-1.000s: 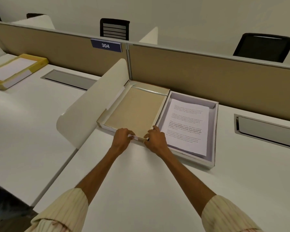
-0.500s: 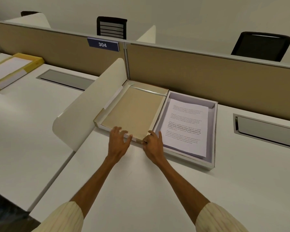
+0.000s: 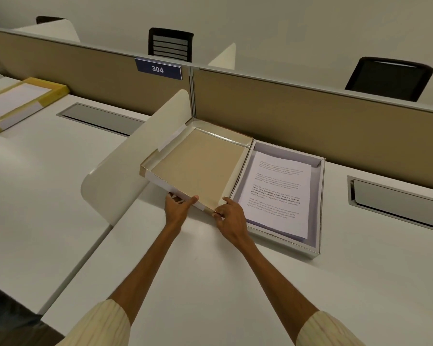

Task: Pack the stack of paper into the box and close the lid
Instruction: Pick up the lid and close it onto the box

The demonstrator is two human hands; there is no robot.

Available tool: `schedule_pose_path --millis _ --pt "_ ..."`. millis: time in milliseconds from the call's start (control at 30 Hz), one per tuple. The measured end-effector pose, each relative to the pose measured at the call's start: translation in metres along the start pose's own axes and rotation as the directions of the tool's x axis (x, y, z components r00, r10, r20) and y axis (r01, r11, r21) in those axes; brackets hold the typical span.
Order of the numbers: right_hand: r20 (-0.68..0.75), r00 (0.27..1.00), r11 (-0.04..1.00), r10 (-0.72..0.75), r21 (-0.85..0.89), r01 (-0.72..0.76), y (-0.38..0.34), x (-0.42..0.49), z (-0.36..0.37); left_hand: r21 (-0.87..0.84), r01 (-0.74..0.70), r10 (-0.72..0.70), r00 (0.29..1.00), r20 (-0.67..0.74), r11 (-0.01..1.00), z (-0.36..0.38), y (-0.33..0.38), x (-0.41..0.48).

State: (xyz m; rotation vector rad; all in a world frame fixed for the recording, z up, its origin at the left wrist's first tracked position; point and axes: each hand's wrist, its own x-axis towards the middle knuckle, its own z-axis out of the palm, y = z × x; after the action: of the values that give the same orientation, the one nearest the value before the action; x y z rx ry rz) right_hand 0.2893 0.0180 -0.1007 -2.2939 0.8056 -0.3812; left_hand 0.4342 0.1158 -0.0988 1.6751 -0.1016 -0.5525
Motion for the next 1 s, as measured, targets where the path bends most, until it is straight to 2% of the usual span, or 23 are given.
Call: schedule_pose_path --millis 200,367,533,667,800,933,1000 --pt "0.035 0.996 0.988 0.088 0.126 -0.092 -0.024 0.011 -0.024 0.04 -0.213 0.212 0.977 0.023 0.976 0.004 0.02 -0.006" --pt "-0.029 0.991 0.934 0.128 0.339 -0.111 -0.065 0.034 -0.058 0.142 -0.346 0.33 0.936 0.121 0.927 0.02 0.028 -0.019" --pt "-0.136 0.97 0.803 0.201 0.59 -0.083 -0.093 0.048 -0.107 0.266 -0.461 0.412 0.884 0.222 0.846 0.035 0.024 -0.036" --pt "-0.134 0.95 0.666 0.281 0.74 -0.092 -0.095 0.053 -0.137 0.341 -0.514 0.446 0.856 0.26 0.787 0.045 0.022 -0.049" --pt "-0.193 0.901 0.593 0.389 0.801 -0.085 -0.082 0.049 -0.161 0.412 -0.593 0.48 0.804 0.35 0.692 0.058 0.025 -0.068" --pt "-0.221 0.845 0.626 0.487 0.763 -0.161 -0.065 0.037 -0.173 0.4 -0.665 0.47 0.738 0.484 0.631 0.064 0.027 -0.075" --pt "-0.227 0.813 0.632 0.536 0.746 -0.209 -0.056 0.029 -0.177 0.322 -0.683 0.48 0.706 0.521 0.655 0.063 0.029 -0.075"
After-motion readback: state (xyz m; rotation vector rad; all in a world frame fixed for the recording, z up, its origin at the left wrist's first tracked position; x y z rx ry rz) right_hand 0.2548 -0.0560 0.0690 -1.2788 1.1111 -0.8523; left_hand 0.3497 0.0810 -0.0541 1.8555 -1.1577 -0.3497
